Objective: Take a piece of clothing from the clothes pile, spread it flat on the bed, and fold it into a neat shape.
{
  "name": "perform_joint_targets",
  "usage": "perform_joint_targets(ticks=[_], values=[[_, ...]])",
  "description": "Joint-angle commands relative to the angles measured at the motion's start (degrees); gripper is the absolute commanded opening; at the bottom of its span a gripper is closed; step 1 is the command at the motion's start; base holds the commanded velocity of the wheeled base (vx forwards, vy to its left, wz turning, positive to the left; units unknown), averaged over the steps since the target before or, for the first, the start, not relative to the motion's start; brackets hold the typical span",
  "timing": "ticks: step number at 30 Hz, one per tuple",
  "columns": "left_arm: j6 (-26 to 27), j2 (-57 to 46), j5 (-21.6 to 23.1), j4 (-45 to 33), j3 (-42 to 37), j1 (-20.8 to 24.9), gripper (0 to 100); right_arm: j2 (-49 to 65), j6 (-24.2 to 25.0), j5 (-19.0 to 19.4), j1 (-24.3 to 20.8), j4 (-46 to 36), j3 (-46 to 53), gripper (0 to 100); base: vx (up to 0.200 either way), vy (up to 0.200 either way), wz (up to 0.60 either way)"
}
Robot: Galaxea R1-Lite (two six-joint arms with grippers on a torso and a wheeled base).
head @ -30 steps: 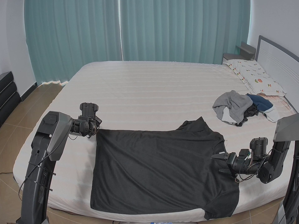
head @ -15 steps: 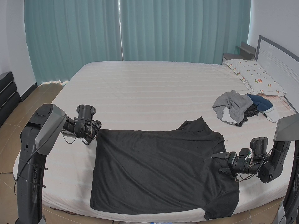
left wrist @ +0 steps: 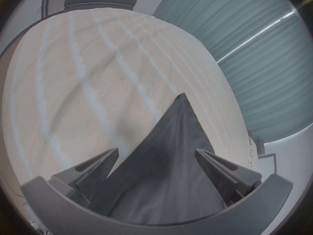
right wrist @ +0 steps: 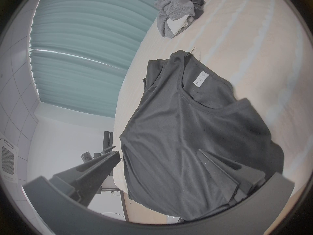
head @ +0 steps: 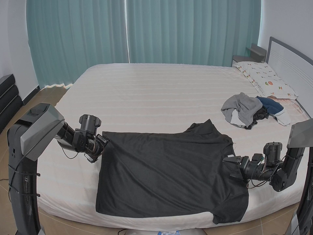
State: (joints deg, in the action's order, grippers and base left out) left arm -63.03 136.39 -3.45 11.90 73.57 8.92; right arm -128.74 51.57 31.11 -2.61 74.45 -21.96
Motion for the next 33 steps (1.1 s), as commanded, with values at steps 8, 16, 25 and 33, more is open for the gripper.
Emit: perform_joint_targets(ticks=[8,16,25,33], values=[[2.1,-8.9,2.2,10.7,-22.9,1.5,100,-0.4,0.0,0.0,-0.3,0.3,0.3,100,-0.075,0.075,0.00],[17.1,-13.6,9.3,18.8,-37.8,1.6,100,-0.4,-0.1,0.0,-0.3,0.3,0.4,100,0.000,0.000,0.00],[17.6,-14.3,8.7,18.7,-38.9,5.8,100,-0.4,-0.2,0.0,-0.4,0.3,0.4,100,0.000,0.000,0.00],[10.5,-15.7,8.5,18.5,-36.7,7.4,100,-0.4,-0.2,0.0,-0.5,0.3,0.4,100,0.000,0.000,0.00]])
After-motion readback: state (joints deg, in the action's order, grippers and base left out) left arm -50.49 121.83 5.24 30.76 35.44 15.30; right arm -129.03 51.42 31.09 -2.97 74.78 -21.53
